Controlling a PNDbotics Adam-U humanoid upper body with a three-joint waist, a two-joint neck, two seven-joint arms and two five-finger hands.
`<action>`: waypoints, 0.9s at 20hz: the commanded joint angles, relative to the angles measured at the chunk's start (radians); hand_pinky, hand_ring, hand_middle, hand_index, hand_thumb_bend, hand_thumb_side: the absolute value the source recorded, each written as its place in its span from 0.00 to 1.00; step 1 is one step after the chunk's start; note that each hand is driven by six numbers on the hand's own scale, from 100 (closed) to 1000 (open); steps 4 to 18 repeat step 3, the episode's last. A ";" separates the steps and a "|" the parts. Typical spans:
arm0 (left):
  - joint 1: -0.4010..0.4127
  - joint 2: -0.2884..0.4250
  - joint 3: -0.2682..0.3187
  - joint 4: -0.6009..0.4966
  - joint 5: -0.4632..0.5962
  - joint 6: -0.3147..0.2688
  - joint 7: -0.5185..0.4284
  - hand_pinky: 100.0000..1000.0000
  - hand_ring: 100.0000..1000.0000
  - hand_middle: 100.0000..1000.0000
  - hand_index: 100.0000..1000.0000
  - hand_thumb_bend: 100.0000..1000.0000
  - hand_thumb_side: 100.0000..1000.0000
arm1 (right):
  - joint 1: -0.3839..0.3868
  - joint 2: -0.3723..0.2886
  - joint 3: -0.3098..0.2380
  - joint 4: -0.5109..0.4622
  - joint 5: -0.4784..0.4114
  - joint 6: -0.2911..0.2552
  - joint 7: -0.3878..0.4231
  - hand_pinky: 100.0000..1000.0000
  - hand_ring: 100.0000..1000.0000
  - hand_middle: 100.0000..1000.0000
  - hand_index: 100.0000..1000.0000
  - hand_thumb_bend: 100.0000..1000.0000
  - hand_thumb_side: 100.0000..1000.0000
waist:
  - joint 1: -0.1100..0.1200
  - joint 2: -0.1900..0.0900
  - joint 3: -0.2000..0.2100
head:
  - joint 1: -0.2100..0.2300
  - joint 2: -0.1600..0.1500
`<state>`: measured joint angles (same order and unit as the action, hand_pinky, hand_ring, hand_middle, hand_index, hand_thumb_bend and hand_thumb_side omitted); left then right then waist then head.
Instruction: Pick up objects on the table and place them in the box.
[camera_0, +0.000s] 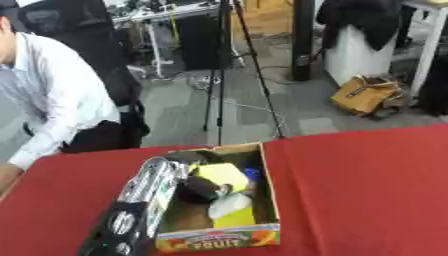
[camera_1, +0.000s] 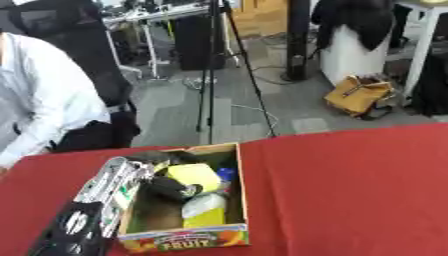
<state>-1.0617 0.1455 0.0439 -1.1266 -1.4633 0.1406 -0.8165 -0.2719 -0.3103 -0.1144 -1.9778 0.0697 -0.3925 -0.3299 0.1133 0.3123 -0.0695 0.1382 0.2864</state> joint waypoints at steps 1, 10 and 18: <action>-0.028 0.029 0.012 -0.021 -0.032 -0.007 -0.020 1.00 1.00 1.00 1.00 0.59 0.93 | -0.004 -0.006 -0.002 -0.022 -0.004 0.001 -0.003 0.98 0.89 0.67 0.71 0.00 1.00 | -0.007 -0.026 0.000 | 0.001 0.000; -0.029 0.031 0.012 -0.022 -0.048 -0.011 -0.028 1.00 1.00 1.00 1.00 0.60 0.95 | -0.004 -0.007 -0.002 -0.022 -0.003 0.001 -0.003 0.98 0.89 0.67 0.71 0.00 1.00 | -0.007 -0.026 0.000 | 0.000 -0.001; -0.029 0.031 0.012 -0.022 -0.048 -0.011 -0.028 1.00 1.00 1.00 1.00 0.60 0.95 | -0.004 -0.007 -0.002 -0.022 -0.003 0.001 -0.003 0.98 0.89 0.67 0.71 0.00 1.00 | -0.007 -0.026 0.000 | 0.000 -0.001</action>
